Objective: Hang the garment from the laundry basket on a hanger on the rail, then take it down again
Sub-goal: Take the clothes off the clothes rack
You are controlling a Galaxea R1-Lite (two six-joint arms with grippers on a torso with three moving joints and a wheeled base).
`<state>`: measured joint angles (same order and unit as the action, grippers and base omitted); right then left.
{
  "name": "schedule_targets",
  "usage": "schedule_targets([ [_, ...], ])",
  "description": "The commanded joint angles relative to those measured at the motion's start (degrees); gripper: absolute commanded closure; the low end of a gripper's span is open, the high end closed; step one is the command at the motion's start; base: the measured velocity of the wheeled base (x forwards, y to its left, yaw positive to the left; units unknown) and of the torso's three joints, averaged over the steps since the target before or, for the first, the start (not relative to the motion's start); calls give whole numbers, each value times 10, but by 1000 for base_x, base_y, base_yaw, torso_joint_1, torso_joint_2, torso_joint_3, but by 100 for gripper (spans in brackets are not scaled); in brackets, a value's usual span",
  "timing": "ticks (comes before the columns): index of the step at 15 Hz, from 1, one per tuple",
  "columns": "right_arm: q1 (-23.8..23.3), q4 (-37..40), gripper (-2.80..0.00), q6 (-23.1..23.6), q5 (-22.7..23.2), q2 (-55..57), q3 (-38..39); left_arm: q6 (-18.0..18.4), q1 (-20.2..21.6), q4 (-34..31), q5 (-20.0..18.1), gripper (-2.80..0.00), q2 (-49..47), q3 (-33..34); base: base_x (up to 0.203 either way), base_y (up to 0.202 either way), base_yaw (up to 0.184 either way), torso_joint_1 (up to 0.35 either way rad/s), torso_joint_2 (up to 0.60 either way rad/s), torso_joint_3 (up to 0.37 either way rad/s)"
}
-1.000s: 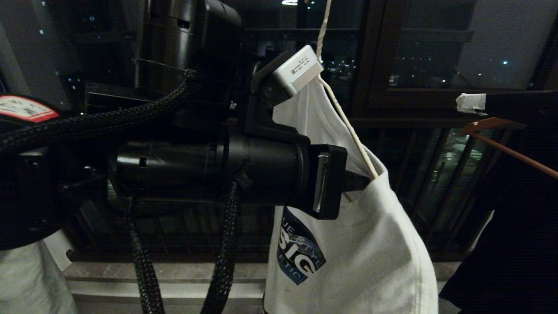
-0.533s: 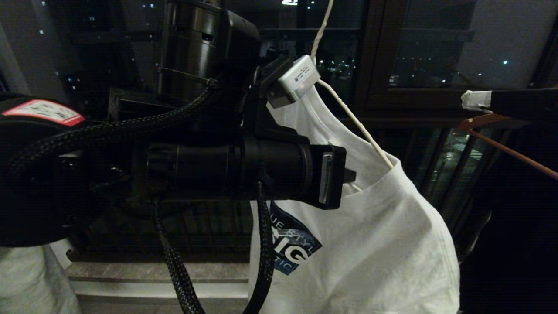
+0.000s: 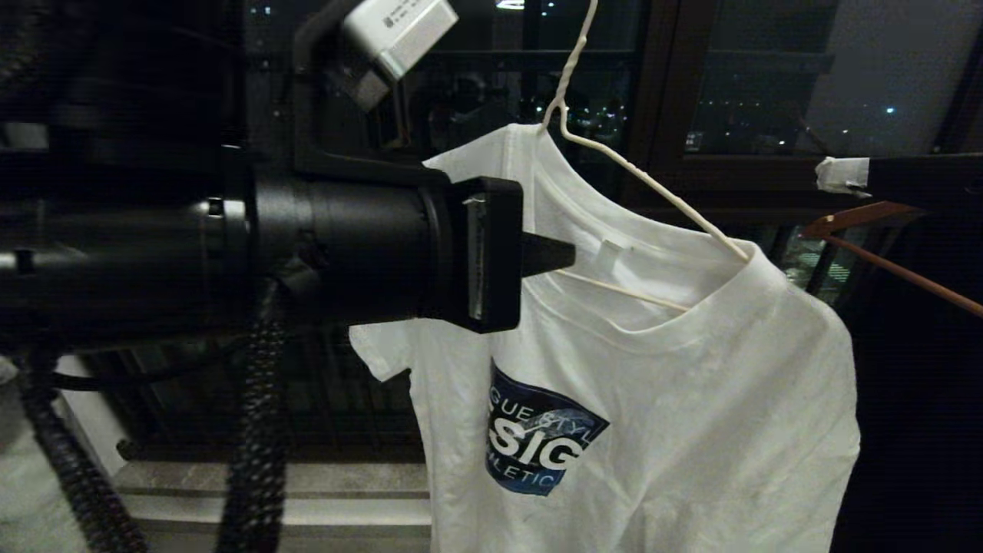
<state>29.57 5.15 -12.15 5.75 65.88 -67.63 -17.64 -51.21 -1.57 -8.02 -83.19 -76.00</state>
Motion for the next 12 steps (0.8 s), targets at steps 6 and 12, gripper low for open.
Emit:
schedule_targets([
  [6, 0, 0, 0, -1, 0, 1, 1, 40, 86, -91, 21, 0, 73, 26, 0, 0, 0, 0, 0, 0],
  [12, 0, 0, 0, -1, 0, 2, 1, 102, 243, -108, 19, 0, 88, 74, 0, 0, 0, 0, 0, 0],
])
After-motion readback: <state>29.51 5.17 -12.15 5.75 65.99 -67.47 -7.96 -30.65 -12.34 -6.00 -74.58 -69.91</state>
